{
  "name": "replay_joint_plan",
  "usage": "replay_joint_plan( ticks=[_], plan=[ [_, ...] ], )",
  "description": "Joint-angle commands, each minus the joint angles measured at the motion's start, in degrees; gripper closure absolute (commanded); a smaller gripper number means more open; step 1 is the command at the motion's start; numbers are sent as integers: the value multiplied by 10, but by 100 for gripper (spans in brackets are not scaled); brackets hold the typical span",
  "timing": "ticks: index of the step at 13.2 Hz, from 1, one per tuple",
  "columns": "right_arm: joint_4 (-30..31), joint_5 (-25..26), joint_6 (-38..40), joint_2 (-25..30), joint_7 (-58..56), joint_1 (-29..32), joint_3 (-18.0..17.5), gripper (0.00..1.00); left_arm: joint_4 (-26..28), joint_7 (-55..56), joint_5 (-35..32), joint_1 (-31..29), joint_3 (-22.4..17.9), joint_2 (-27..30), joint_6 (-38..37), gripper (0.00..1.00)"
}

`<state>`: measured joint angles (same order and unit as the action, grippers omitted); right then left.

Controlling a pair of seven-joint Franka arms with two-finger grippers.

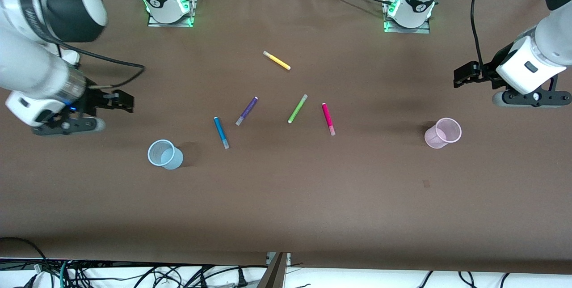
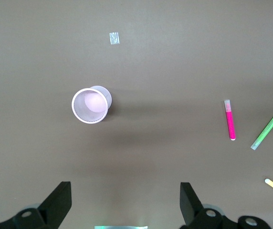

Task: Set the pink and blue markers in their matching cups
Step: 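Move the right gripper toward the blue marker while the left gripper reaches the pink marker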

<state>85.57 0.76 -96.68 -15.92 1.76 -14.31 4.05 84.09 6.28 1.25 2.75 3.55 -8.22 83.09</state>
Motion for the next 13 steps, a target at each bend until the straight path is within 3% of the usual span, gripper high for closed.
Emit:
replay_joint_plan(
  ticks=[1, 10, 13],
  plan=[
    [-4, -1, -32, -44, 5, -34, 3, 0, 0, -1, 17, 5, 3, -4, -14, 0],
    [14, -2, -212, -196, 9, -120, 3, 0, 20, 151, 30, 23, 90, -92, 44, 0],
    [54, -2, -278, -211, 9, -137, 2, 0, 90, 217, 32, 50, 104, -104, 147, 0]
  ],
)
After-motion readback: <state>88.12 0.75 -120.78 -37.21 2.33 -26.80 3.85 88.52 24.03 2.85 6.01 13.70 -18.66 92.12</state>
